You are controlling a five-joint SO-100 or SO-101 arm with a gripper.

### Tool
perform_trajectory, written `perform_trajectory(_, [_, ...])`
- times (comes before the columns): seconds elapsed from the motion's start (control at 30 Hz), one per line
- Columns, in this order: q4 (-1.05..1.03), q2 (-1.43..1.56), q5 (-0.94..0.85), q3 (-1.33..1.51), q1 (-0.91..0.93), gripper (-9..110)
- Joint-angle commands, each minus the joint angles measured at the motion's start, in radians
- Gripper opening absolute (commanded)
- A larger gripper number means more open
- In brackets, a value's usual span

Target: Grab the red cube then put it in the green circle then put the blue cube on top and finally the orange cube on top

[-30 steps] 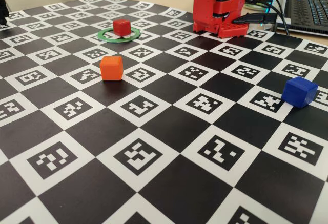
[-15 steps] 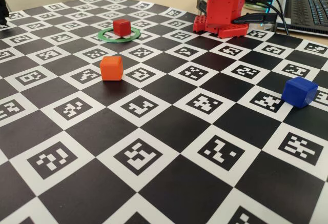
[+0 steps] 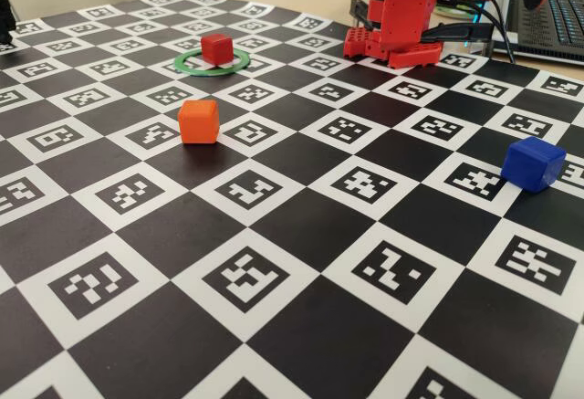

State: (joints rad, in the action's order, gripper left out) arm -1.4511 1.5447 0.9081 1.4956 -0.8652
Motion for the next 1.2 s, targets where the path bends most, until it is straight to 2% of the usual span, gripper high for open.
perform_trajectory(0.0, [0.115, 0.021, 0.008, 0.061, -0.034, 49])
perform_trajectory(0.4, [0.370, -0.089, 0.008, 0.227, -0.094, 48])
perform_trajectory(0.83, [0.426, -0.229, 0.031, 0.198, -0.152, 48])
perform_trajectory(1.17, [0.425, -0.278, 0.043, 0.100, -0.129, 47])
